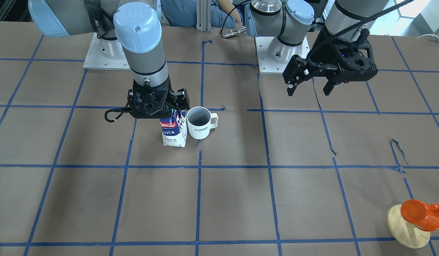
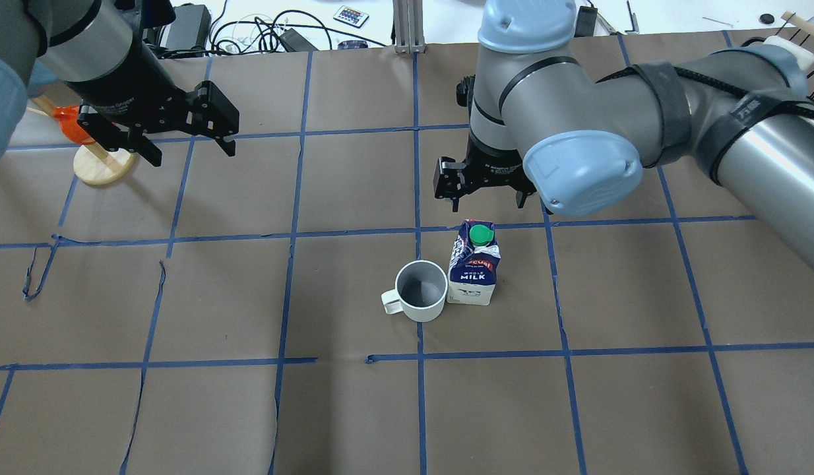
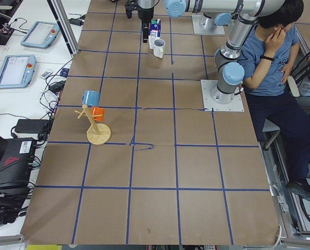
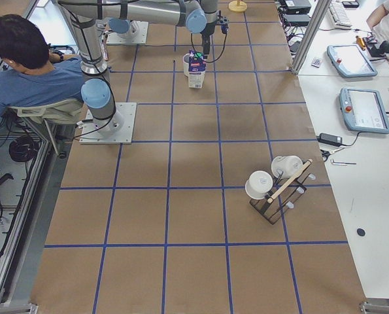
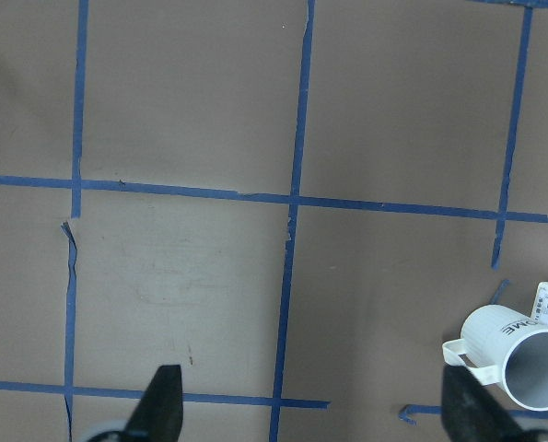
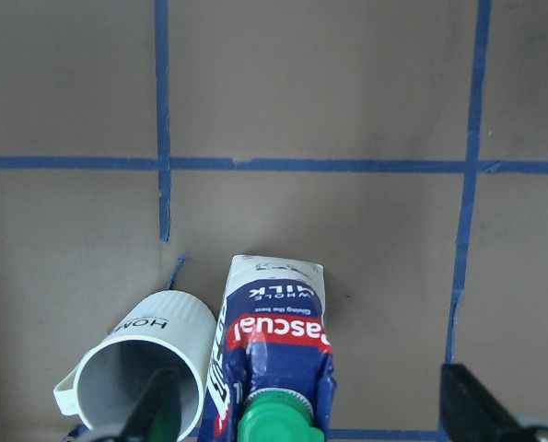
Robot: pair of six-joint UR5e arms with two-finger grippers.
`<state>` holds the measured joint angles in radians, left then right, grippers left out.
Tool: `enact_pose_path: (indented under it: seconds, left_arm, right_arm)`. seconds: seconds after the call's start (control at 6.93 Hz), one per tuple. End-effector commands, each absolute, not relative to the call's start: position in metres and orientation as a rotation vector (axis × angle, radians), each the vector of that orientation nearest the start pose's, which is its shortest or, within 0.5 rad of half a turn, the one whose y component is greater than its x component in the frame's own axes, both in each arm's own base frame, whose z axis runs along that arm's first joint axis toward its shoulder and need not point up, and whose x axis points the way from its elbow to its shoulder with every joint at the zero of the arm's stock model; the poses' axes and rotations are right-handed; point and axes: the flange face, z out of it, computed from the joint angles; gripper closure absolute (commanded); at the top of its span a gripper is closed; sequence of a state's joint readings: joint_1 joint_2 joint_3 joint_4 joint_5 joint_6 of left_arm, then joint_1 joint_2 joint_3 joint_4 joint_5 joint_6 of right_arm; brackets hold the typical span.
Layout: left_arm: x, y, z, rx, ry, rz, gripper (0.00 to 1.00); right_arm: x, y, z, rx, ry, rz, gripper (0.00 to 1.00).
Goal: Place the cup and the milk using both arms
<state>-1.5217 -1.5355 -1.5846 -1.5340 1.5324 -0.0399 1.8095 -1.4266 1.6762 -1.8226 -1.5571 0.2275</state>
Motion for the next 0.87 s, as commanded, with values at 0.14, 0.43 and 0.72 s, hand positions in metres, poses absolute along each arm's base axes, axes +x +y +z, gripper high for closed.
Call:
enact_pose_path:
  seconds: [0.14,0.43,0.72]
  left_arm:
    - [-0.113,-0.488,0.503,-0.140,3.174,-0.095,0.00]
    - [-0.112,-0.488,0.503,-0.142,3.173,-0.095,0.00]
    - [-0.112,-0.488,0.503,-0.142,3.173,-0.095,0.00]
  right_arm:
    - [0.197,-0.523,0.452,0.160,3.127,-0.046,0.00]
    - [0.153,-0.514,0.478,0.141,3.139,-0.041,0.00]
    - [0.145,-0.501,0.484,0.077,3.143,0.028,0.00]
